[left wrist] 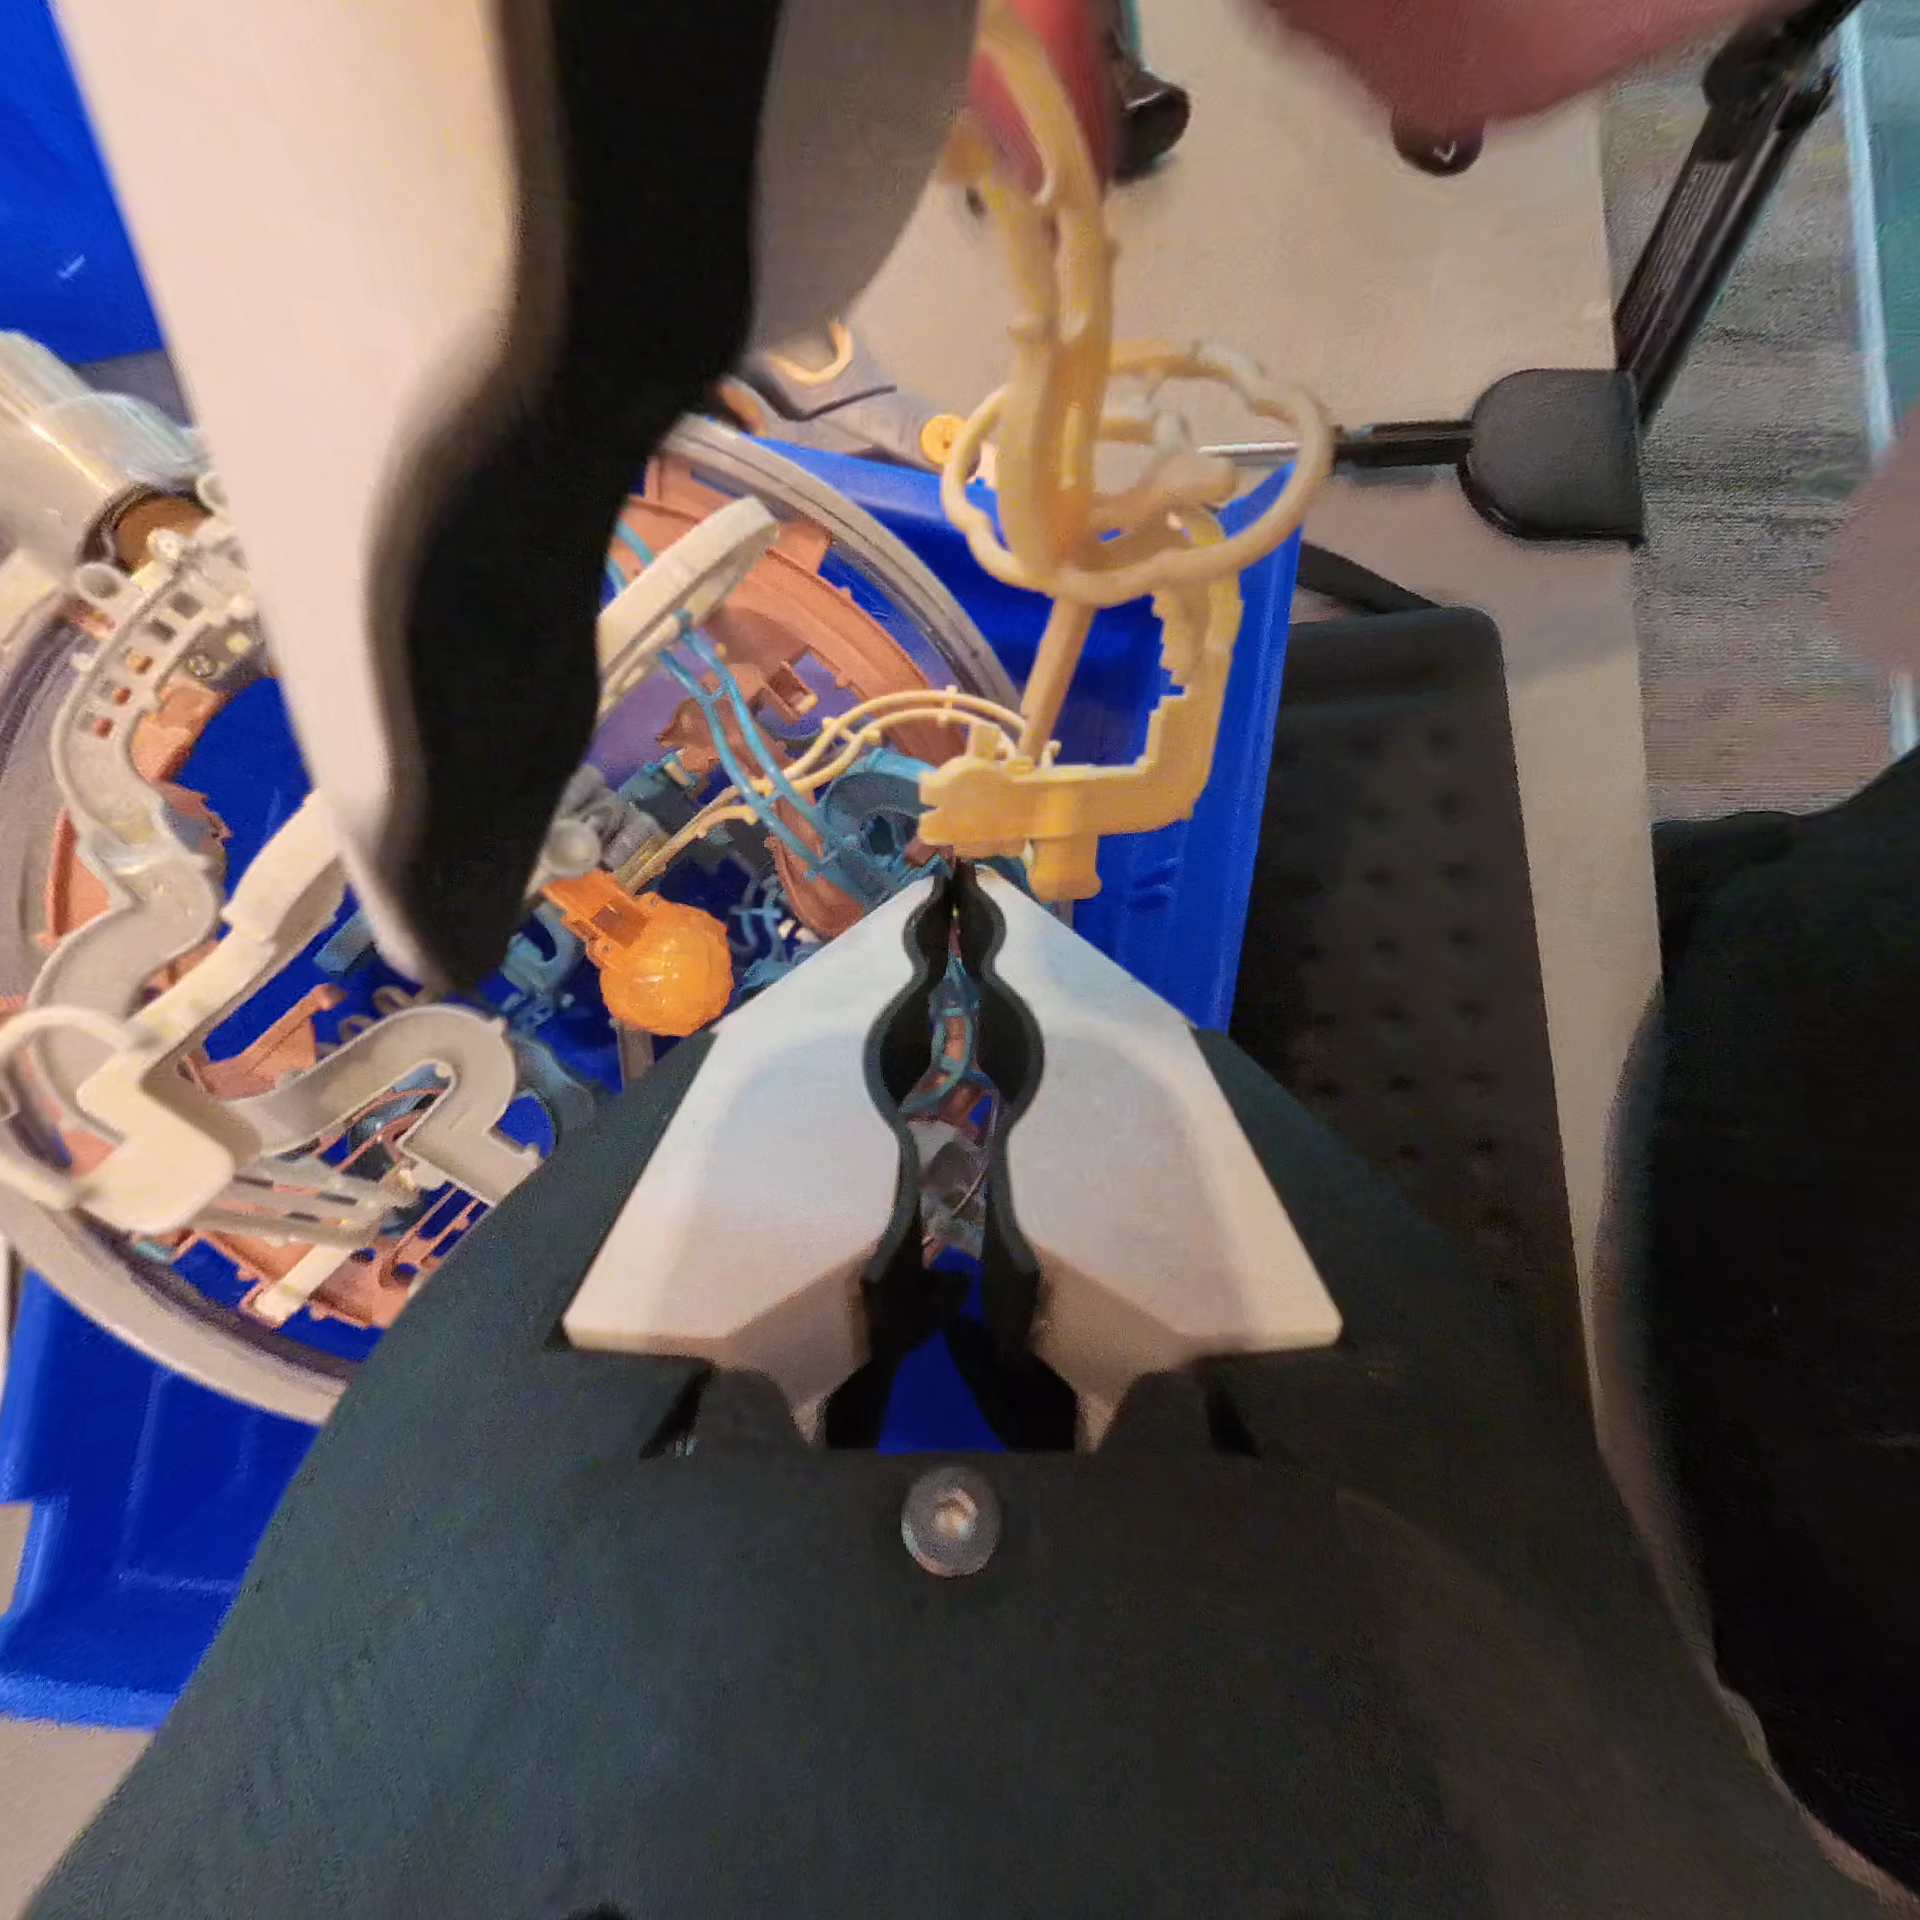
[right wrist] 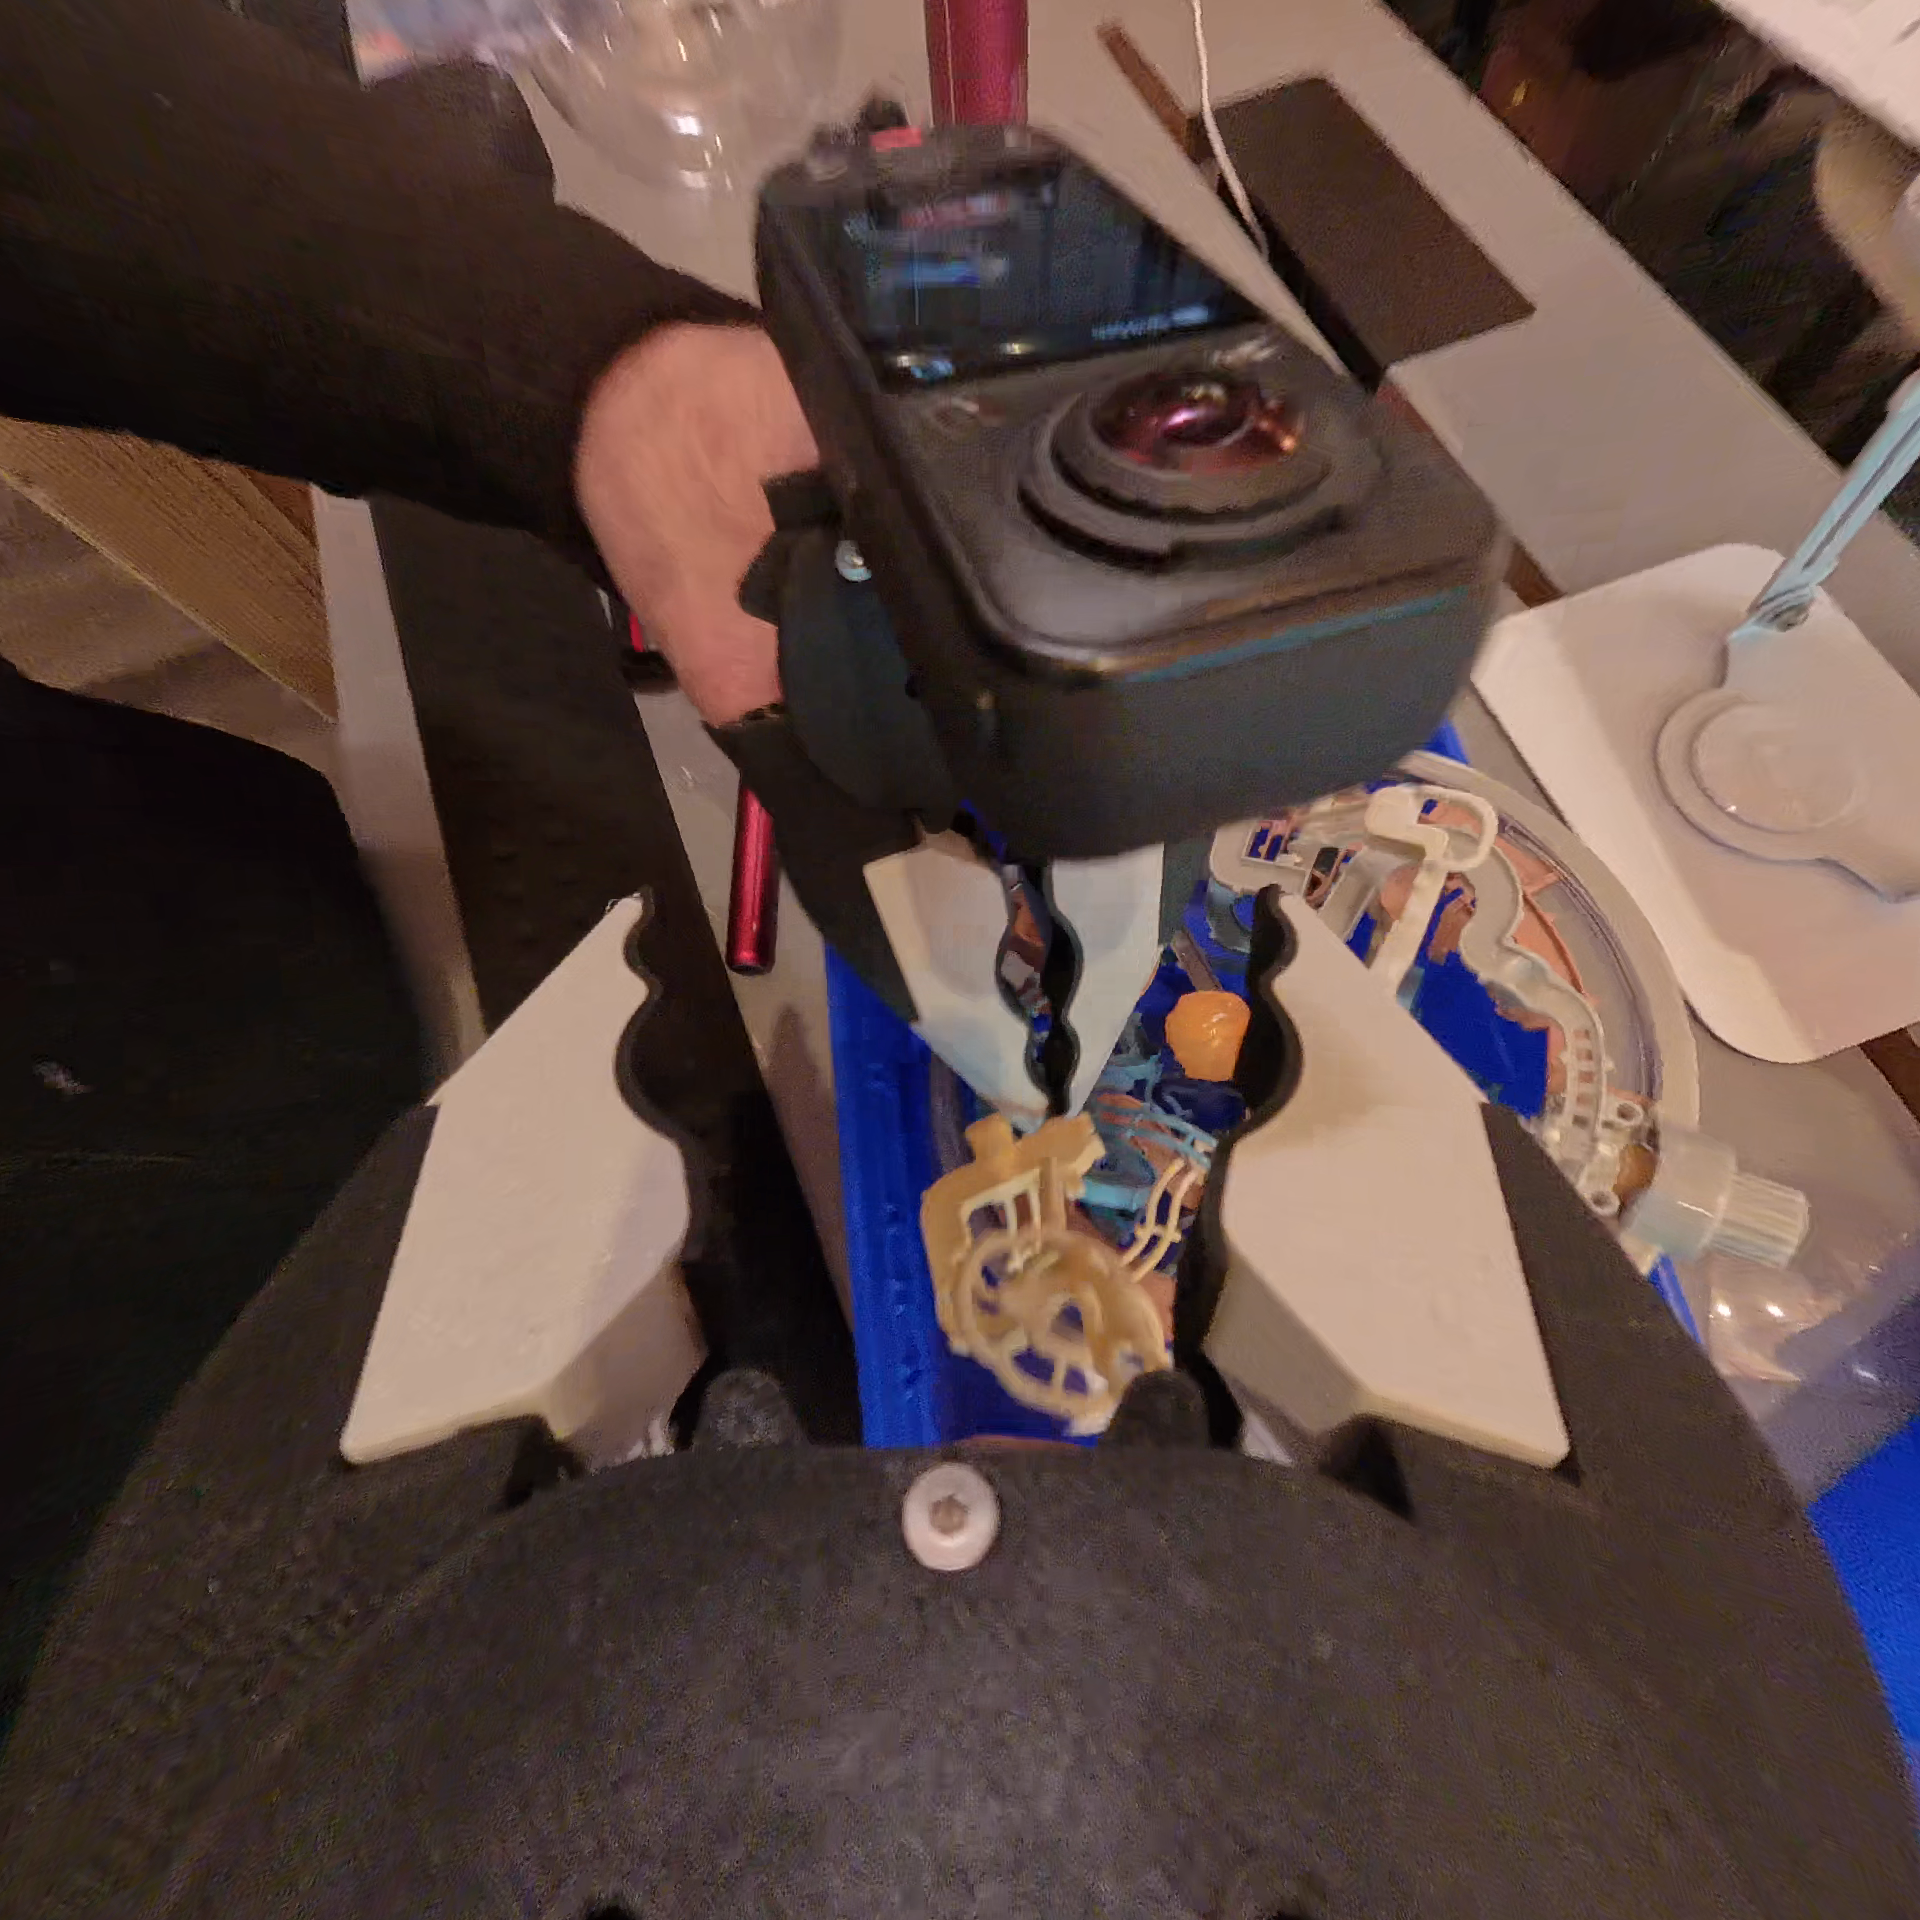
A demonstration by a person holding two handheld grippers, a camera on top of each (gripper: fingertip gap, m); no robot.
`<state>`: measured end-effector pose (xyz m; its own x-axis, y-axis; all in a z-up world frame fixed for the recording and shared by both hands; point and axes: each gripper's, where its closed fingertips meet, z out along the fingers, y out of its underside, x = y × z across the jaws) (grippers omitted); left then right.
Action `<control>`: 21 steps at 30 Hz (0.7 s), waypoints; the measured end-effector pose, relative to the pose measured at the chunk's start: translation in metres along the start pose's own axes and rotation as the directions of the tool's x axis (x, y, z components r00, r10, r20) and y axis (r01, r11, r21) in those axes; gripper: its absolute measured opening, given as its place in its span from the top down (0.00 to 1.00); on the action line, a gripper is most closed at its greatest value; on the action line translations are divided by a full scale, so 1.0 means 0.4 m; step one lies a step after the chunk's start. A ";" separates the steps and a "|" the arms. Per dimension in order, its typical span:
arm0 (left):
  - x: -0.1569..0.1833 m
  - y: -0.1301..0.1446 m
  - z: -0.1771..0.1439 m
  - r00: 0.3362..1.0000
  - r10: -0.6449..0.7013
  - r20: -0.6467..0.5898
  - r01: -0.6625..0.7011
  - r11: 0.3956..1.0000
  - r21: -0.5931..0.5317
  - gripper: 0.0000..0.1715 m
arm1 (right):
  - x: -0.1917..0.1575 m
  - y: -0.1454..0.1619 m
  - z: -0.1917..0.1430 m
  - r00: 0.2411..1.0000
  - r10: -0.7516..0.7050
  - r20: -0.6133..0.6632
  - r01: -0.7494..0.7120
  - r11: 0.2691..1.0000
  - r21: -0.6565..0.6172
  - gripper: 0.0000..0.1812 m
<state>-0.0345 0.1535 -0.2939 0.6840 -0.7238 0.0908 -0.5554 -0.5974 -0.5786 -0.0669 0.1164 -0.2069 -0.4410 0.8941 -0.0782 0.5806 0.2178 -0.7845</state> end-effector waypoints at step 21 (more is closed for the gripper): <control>0.013 0.015 0.010 0.940 0.332 0.081 -0.251 0.832 -0.494 1.00 | -0.020 -0.019 -0.067 0.966 -0.240 -0.099 0.191 0.913 -0.360 0.50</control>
<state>-0.0323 0.1474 -0.2998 0.4971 -0.8503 -0.1726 -0.8677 -0.4862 -0.1036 -0.0493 0.1180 -0.1838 -0.4975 0.8498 0.1742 0.6924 0.5100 -0.5103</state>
